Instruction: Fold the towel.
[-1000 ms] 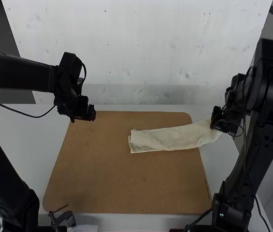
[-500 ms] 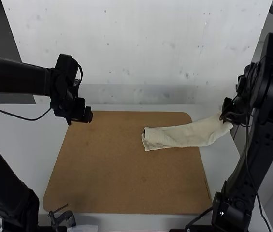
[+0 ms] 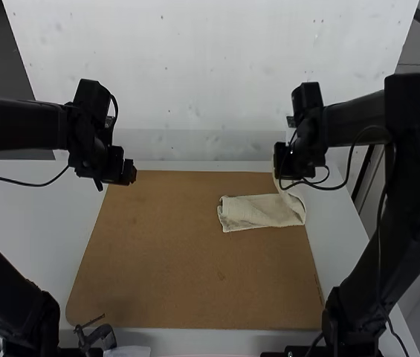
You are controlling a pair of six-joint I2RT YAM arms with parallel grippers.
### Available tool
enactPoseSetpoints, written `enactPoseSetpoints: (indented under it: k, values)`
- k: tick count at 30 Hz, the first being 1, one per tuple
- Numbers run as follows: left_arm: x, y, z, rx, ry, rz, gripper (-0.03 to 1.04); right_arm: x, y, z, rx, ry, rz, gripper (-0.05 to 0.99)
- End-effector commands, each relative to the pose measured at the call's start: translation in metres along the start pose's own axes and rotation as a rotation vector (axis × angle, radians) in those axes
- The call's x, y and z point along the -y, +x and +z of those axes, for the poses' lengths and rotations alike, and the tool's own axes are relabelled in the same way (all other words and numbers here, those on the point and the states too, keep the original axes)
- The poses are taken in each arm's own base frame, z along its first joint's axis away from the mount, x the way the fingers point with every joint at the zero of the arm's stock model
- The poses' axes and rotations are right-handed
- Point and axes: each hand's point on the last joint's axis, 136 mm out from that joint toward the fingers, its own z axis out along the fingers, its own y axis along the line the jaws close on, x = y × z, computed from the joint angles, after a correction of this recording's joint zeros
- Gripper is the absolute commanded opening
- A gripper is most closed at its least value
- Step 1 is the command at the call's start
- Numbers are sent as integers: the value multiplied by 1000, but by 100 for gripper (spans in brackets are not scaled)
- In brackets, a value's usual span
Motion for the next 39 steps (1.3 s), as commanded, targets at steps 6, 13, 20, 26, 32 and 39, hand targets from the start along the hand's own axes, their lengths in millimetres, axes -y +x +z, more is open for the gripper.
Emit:
enactPoseSetpoints:
  k: [6,13,20,26,32,39]
  values:
    - [-5,1,-6,36,-3,16,100,-61,-3,22,-14,17,-31,2]
    - [-7,2,-10,44,-3,16,100,-104,8,34,-39,-7,-93,2]
    - [-6,8,-10,41,1,19,100,-124,24,39,-66,-12,-128,5]
    - [-7,10,-9,37,0,17,100,-125,2,19,26,-52,-91,71]
    - [-6,7,-9,50,3,18,100,-111,-14,2,65,-55,-56,66]
    - [-3,10,-8,49,8,23,100,-103,20,27,-21,-11,-88,2]
